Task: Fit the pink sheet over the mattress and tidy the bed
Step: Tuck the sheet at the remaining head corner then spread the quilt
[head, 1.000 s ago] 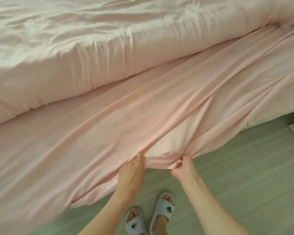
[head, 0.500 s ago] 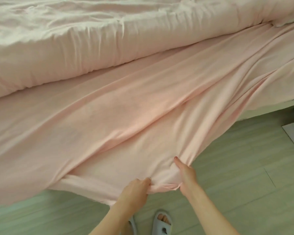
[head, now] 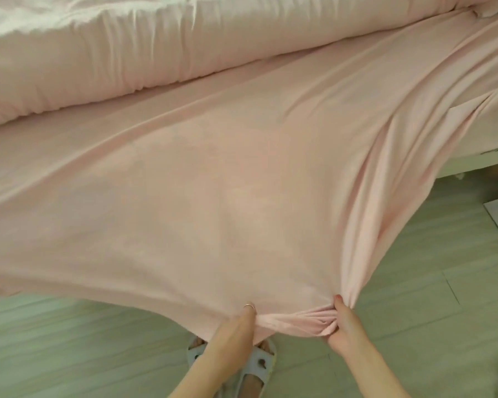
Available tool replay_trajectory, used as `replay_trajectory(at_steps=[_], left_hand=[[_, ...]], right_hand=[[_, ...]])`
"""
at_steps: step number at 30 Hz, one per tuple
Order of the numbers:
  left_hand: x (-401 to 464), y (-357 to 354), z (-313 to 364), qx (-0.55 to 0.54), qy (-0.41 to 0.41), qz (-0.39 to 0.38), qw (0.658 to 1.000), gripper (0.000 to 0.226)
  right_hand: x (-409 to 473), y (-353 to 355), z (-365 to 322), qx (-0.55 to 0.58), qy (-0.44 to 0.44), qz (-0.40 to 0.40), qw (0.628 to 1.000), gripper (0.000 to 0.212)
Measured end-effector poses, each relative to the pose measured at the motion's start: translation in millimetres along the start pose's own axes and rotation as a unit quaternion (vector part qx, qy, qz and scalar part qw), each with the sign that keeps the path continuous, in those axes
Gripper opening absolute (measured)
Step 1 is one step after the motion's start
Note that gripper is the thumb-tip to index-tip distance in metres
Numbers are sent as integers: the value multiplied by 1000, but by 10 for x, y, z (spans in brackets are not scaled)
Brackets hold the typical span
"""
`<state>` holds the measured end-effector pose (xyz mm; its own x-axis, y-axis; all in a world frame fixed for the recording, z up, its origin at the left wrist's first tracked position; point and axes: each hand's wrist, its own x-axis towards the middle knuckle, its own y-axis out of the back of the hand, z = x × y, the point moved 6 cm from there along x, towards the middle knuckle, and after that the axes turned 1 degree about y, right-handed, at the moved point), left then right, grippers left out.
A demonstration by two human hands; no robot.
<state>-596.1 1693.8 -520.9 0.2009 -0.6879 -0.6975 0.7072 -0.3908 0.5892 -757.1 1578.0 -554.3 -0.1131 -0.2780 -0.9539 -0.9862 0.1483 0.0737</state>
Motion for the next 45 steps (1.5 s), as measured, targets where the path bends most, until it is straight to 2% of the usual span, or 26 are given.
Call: replay_trajectory(at_steps=[2,5,7,8,9,10,12,14,18,20,22,23,25,27,29,30,33,38,42,45], left_hand=[[-9,62,-101,-39,3,41,998,32],[-29,75,-113,-46,4,7,999,51],[-2,108,-94,3,12,-14,1000,64],[-8,144,-58,36,7,-10,999,61],[-7,195,-13,78,-16,25,997,52],[-8,237,37,141,-49,56,987,43],[-30,315,93,204,-72,99,971,41],[-28,348,119,194,-92,143,966,39],[-63,417,144,130,-59,129,981,53],[-14,417,129,88,-17,109,990,49],[29,426,215,85,-20,97,991,44],[54,410,251,79,-27,81,993,41],[97,316,302,90,-34,-7,995,30],[12,120,288,62,-32,-162,984,19],[-183,-76,199,2,-2,-315,949,49],[-259,-105,142,-24,11,-336,941,57],[-244,164,-118,-51,28,-234,971,50],[-147,1051,-852,-32,47,-43,997,37],[-263,1646,-1554,-20,61,54,997,37],[-423,2067,-2304,21,86,142,986,47]], right_hand=[[9,-93,28,30,-9,-4,1000,31],[-96,-225,-40,44,17,-25,999,32],[-230,-270,-129,3,57,-32,998,50],[-310,-281,-172,-28,75,-25,996,63],[-377,-284,-210,-67,99,-13,993,73],[-428,-283,-242,-108,126,-5,986,73],[-492,-302,-292,-177,172,-15,969,55],[-493,-311,-272,-245,166,-27,955,48],[-395,-253,-239,-307,167,-24,936,44],[-352,-234,-238,-335,183,-11,924,39],[-287,-179,-226,-364,190,2,912,37],[-250,-138,-223,-382,193,12,904,38],[-191,-34,-240,-425,200,47,882,38],[-184,94,-262,-474,191,91,855,37],[-210,173,-271,-506,171,121,836,38],[-229,175,-257,-515,160,124,833,42],[-299,-71,-180,-544,146,110,819,53],[-599,-1118,47,-599,224,24,769,52],[-935,-2065,366,-649,329,-52,684,49],[-1209,-2808,710,-685,387,-84,612,48]])
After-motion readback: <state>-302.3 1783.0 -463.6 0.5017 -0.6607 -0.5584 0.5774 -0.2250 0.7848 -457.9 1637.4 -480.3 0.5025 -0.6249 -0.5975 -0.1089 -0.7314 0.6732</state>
